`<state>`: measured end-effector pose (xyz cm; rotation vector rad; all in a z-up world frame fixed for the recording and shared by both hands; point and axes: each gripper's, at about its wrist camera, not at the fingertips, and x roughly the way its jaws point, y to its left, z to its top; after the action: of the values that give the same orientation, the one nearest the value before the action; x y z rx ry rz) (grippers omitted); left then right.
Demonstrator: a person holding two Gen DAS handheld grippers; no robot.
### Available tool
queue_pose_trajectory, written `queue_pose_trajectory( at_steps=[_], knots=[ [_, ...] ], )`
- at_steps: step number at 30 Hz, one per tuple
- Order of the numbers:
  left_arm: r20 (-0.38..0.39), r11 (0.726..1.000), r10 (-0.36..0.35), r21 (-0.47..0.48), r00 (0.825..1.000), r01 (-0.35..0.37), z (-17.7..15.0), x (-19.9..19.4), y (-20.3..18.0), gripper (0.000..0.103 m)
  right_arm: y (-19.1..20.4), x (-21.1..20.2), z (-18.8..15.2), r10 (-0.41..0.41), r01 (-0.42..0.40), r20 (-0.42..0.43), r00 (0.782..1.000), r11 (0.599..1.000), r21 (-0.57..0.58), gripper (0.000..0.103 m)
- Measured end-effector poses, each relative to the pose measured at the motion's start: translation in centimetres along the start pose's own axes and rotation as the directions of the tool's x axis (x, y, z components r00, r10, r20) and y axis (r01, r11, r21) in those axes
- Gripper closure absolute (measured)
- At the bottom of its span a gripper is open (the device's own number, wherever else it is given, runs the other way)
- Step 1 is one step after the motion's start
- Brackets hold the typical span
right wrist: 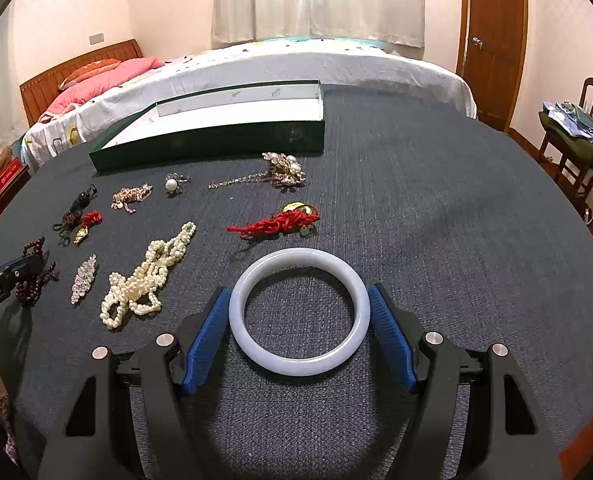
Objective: Organize jewelry
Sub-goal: 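Carry the mala with the left tool into the box while the right tool carries the bangle there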
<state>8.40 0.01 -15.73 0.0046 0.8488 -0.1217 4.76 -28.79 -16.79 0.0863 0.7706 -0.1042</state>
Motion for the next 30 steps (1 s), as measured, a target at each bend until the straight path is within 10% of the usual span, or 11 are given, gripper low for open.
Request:
queue_pose_trajectory(
  at_steps=[30],
  knots=[
    [0.123,1.000,-0.021,0.002,0.992,0.021,5.4,-2.5,-1.3,0.092,0.6,-1.8,5.5,0.037,-0.037,0.121,0.992,0.999,-0.001,0.035]
  ],
)
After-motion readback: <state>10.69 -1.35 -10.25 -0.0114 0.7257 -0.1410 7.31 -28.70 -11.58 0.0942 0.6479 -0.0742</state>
